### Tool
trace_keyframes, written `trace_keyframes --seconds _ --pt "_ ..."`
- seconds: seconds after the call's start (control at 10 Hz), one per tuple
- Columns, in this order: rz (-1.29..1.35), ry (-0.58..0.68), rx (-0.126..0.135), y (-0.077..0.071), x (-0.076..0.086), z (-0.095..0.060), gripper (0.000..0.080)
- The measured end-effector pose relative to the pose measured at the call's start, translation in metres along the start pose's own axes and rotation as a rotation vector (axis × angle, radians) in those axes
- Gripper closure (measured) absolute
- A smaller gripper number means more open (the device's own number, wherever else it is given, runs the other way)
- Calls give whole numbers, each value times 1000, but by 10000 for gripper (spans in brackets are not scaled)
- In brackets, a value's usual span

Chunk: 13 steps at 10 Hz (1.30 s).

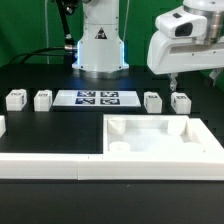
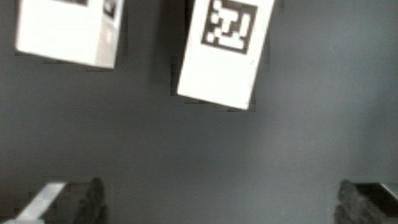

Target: Assemble square table

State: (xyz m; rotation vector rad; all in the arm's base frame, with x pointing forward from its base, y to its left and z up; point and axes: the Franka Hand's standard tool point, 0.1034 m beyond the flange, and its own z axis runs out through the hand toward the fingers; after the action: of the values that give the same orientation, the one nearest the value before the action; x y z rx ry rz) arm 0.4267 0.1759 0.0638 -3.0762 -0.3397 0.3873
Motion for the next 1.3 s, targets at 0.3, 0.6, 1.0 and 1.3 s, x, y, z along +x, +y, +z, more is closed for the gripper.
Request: trace_keyframes --seconds 0.3,0.6,1.0,1.3 --pt "131 -386 -19 -17 -25 23 150" --pt "130 -590 4 -21 -26 29 150" --pt "131 -675 11 -20 -33 44 150" --pt "132 -699 12 -20 -41 63 150"
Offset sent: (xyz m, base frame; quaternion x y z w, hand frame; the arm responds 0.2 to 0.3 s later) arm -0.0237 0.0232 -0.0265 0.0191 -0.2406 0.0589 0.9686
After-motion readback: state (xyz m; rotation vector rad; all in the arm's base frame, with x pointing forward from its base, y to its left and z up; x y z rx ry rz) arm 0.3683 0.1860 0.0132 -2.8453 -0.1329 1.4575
